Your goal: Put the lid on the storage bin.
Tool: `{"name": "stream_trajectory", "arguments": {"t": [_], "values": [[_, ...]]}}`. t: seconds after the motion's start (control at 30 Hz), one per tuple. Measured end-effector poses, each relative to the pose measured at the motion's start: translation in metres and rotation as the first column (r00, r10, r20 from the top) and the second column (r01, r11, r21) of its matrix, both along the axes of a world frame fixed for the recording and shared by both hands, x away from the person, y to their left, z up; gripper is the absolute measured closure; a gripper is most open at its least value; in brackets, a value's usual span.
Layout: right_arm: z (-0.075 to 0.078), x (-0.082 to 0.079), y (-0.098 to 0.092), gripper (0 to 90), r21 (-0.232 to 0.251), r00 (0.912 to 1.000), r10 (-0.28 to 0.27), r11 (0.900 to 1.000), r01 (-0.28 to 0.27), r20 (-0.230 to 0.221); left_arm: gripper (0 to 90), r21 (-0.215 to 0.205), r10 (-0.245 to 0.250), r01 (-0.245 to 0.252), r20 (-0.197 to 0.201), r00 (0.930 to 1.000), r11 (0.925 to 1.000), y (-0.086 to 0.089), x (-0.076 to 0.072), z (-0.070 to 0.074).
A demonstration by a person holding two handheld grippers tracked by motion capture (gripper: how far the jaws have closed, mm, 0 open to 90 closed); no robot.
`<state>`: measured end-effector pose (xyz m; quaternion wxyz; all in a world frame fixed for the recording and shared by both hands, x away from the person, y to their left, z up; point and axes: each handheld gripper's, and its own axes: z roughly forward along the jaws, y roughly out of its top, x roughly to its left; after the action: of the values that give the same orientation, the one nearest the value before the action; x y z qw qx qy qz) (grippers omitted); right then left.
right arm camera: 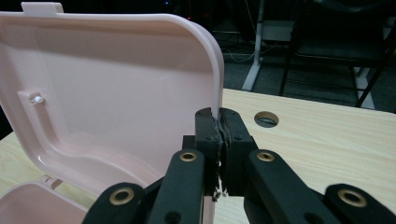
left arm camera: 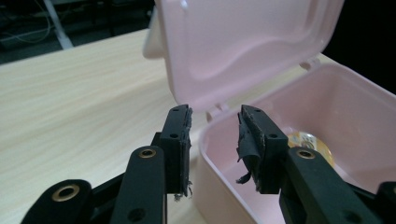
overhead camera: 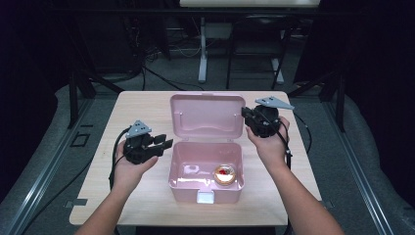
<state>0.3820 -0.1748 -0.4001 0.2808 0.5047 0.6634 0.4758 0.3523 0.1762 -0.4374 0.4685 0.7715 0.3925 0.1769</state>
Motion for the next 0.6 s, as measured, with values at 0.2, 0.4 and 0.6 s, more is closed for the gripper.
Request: {"name": "stream_trajectory", "arguments": {"t": [0.2, 0.4, 0.6], "values": [[0.0, 0.0, 0.0, 87.1, 0.0, 1.0, 0.001, 1.0, -0.001, 0.001, 62.6, 0.0, 0.016, -0.016, 0.039, 0.9991, 0.9999, -0.002, 0.011, 0.02], [0.0, 0.0, 0.0, 87.1, 0.006, 1.0, 0.0, 1.0, 0.0, 0.003, 61.0, -0.005, 0.029, -0.029, 0.066, 0.9974, 0.9996, -0.006, 0.021, 0.034], [-0.001, -0.001, 0.0, 87.1, 0.005, 1.0, 0.002, 1.0, -0.002, 0.006, 60.5, -0.008, 0.054, -0.054, 0.1, 0.9935, 0.9985, -0.013, 0.033, 0.042]]}}
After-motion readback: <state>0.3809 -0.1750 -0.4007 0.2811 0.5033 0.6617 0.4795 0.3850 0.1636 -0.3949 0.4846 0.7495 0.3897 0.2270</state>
